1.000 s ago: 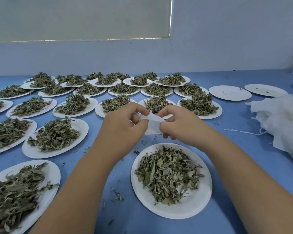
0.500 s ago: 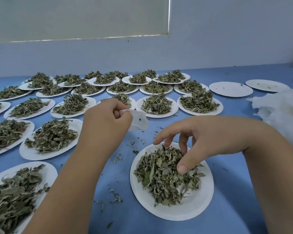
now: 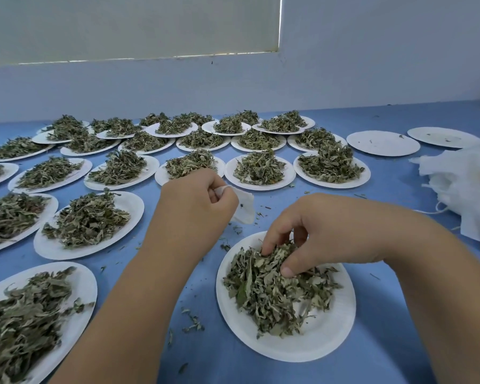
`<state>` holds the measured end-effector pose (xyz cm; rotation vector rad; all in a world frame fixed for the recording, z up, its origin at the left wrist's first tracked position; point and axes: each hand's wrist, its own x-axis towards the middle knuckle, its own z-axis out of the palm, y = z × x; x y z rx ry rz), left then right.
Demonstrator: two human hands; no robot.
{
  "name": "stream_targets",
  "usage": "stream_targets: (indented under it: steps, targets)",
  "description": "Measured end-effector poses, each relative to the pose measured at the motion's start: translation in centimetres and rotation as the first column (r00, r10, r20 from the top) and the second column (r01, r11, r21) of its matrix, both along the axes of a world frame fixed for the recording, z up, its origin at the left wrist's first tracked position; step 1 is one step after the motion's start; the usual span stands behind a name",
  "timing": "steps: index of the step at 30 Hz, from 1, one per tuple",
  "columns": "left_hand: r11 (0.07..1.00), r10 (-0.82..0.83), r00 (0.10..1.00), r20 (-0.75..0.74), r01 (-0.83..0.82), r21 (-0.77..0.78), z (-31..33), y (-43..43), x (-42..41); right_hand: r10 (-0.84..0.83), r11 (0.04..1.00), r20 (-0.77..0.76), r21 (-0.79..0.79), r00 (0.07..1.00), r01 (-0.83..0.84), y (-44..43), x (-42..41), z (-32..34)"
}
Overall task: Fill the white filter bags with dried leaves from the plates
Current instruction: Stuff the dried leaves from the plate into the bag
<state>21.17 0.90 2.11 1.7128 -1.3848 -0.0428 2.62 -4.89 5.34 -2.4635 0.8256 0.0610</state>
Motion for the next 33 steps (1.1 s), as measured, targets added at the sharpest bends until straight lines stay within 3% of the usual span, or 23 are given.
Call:
stream_targets:
  steps: [10, 15, 20, 33]
  targets:
    - [0.987, 0.029, 0.996, 0.081, -0.015, -0.162, -0.1, -0.1, 0.4, -0.031, 0.999, 0.064, -0.013, 0.997, 0.032, -0.2, 0.2, -0.4]
    - [0.993, -0.017, 0.992, 0.128, 0.031, -0.11, -0.3, -0.1, -0.2, -0.025, 1.0, 0.085, 0.007, 0.996, 0.024, -0.6, -0.1, -0.4]
    - [0.997, -0.05, 0.987, 0.15, 0.059, -0.056, -0.3, 0.0, -0.1, -0.02, 0.987, 0.208, 0.161, 0.978, -0.014, -1.6, -1.1, 0.6]
    - [0.995, -0.095, 0.989, 0.111, 0.097, -0.008, -0.5, -0.1, -1.0, -0.086, 0.929, 0.408, 0.362, 0.909, -0.074, -2.5, -2.3, -0.1]
